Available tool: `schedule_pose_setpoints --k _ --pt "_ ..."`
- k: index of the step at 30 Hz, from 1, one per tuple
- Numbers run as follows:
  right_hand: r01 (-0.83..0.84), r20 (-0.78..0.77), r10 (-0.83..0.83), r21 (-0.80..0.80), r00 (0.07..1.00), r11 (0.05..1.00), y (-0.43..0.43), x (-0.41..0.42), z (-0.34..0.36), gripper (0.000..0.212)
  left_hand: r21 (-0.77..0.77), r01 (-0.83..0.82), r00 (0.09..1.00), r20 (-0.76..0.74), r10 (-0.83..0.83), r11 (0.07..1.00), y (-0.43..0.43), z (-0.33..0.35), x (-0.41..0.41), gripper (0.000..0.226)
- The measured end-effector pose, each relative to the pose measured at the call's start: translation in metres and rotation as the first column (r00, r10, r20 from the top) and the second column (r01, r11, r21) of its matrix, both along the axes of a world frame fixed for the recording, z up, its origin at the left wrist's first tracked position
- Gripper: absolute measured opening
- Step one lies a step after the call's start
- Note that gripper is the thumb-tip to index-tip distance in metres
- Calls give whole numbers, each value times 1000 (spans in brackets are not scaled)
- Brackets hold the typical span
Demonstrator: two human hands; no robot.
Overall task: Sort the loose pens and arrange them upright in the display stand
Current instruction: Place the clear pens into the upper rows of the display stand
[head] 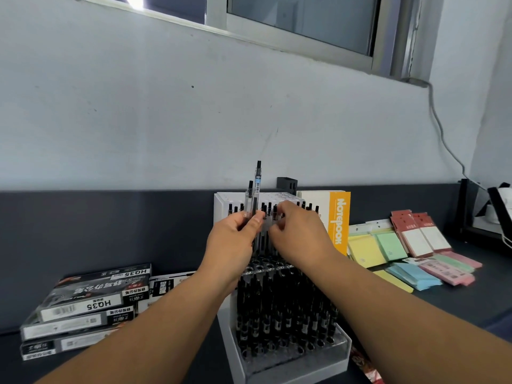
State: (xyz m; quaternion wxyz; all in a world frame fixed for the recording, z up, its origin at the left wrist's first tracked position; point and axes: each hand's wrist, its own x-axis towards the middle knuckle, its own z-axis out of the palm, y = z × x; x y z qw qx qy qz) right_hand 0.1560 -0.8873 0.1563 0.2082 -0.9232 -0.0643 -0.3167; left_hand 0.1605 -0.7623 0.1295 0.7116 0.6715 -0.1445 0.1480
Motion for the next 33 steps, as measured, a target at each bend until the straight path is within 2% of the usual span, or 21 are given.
schedule_pose_setpoints --k 7,11,16,19,23,25,27,33 --pt "37 -102 -48 -104 994 994 -3 1 13 19 -21 3 1000 -5 -3 1000 0 1 0 12" --pt "79 -177 -110 -175 978 981 2 4 24 15 -17 19 1000 -5 -19 1000 -2 2 -2 17" --pt "114 -184 -185 -341 965 933 13 -2 35 27 -41 45 999 -1 -45 998 -2 3 -7 12" --pt "123 -173 -184 -314 967 941 12 -1 34 18 -57 32 999 -3 -32 998 0 4 -10 12" --pt "115 -178 -158 -229 971 967 6 1 31 36 -57 -26 1000 -17 25 998 2 3 -11 16" --pt "111 -167 -146 -200 975 973 4 0 29 28 -59 -29 999 -25 28 998 1 2 -12 18" --pt "114 -129 -135 -162 982 980 4 0 25 10 -55 -28 999 -30 27 998 0 1 -13 19" --pt "118 -36 -124 -139 992 983 -3 1 15 7 -48 -44 998 -39 42 998 -3 0 -14 16"
